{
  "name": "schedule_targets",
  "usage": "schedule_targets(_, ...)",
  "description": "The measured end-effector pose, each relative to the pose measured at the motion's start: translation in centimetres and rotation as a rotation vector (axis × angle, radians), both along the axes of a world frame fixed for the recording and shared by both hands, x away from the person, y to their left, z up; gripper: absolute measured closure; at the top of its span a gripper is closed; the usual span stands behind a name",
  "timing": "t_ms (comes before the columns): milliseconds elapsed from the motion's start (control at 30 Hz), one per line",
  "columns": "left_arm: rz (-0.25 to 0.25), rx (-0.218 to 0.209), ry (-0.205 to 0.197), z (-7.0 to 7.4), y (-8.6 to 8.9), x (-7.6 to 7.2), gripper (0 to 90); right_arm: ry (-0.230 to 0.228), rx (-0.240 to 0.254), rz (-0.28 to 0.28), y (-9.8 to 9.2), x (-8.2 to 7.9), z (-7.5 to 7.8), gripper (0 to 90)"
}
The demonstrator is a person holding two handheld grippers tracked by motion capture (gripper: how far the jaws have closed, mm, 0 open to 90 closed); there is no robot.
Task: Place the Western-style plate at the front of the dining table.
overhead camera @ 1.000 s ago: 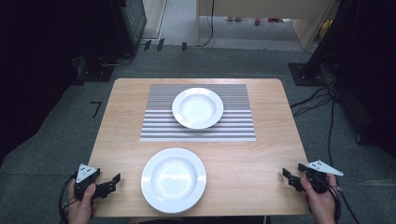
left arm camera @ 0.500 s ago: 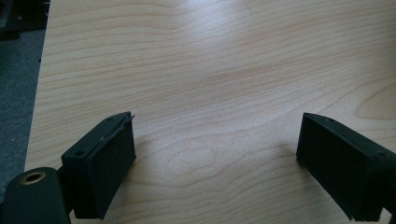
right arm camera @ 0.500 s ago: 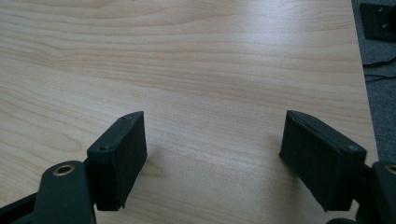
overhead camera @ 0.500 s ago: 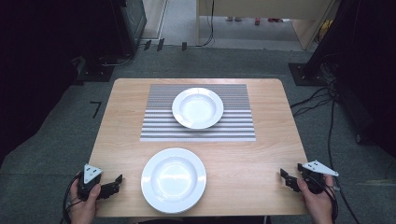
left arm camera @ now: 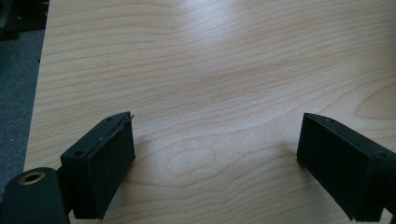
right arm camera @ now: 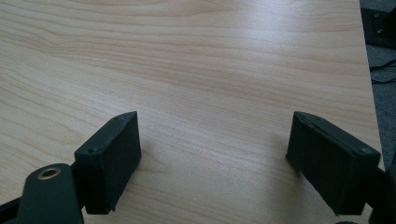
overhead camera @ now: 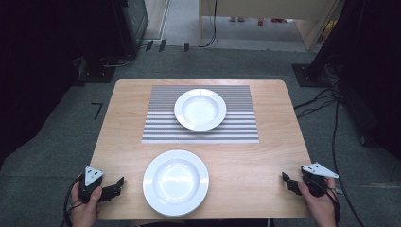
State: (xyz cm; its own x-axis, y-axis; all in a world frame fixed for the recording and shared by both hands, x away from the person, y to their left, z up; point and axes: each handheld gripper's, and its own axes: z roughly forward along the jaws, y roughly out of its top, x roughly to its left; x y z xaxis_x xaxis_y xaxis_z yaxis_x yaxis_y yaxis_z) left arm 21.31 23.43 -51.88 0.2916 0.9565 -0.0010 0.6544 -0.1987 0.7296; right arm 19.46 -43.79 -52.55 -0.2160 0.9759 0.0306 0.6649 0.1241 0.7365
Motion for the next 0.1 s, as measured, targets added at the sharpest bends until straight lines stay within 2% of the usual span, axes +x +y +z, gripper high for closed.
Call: schedule_targets(100, -0.003, 0.001, 0.0, 0.0, 0.01, 0.03, 11.0, 0.007, -0.003, 0.015, 0.07, 0.06, -0.02, 13.0)
